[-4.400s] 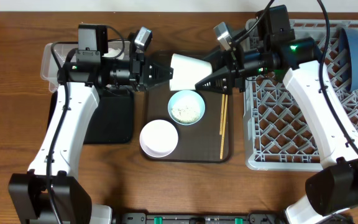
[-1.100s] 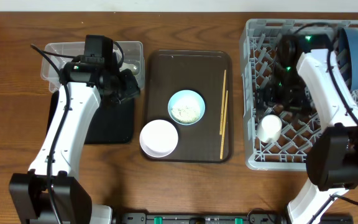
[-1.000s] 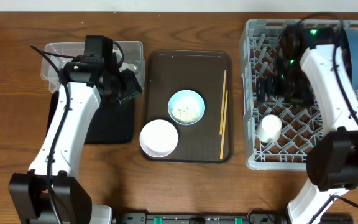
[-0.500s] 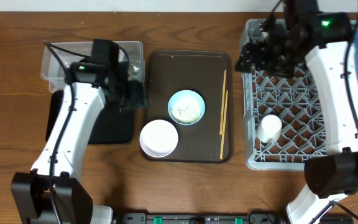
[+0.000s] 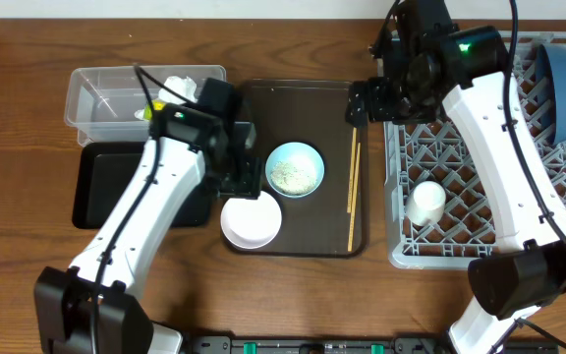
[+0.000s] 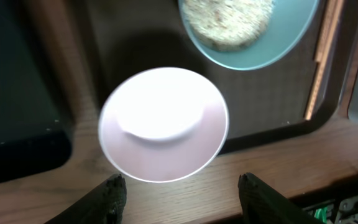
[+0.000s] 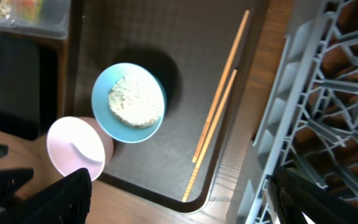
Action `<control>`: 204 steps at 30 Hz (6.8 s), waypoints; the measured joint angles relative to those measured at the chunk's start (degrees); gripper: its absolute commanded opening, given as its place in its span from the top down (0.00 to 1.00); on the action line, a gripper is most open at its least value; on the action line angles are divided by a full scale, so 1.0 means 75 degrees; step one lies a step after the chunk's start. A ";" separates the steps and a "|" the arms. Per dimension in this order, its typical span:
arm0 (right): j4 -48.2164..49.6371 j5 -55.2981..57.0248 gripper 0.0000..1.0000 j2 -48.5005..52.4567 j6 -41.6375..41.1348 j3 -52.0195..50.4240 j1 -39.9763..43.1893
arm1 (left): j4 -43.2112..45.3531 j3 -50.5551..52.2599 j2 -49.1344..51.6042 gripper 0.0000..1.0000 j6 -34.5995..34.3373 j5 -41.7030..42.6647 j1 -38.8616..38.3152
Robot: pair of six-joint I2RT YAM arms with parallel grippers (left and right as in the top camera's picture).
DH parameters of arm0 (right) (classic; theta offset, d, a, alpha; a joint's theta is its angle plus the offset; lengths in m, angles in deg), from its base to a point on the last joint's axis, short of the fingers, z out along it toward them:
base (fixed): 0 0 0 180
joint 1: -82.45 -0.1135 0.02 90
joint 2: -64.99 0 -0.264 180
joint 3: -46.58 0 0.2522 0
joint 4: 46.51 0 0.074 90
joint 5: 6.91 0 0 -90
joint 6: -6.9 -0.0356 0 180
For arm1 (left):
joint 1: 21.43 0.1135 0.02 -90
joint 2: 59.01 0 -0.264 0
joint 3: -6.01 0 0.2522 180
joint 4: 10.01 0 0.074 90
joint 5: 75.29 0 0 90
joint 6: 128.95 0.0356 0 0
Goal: Sort waste into correct bins and load items into the dishwasher rack
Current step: 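Reach the left gripper to the light-blue rice bowl and grasp it, then carry the rice bowl left and tip the rice onto the black tray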
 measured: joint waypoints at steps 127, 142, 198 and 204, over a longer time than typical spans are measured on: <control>-0.1000 0.0047 0.14 0.0866 0.0373 -0.0085 0.1862 | 0.4919 0.0443 0.2028 0.94 0.0175 -0.2398 -0.2821; -0.1064 0.0047 0.15 0.0866 0.0434 -0.0085 0.1862 | 0.2626 0.0099 -0.0772 0.94 -0.0455 0.0137 0.1288; -0.1020 0.0052 0.14 0.0866 0.0495 -0.0085 0.1530 | 0.2078 0.1346 0.2320 0.94 -0.0143 0.9690 0.7277; -0.1020 0.0052 0.14 0.0866 0.0495 -0.0085 0.1530 | 0.2078 0.1346 0.2320 0.94 -0.1026 0.9690 0.7277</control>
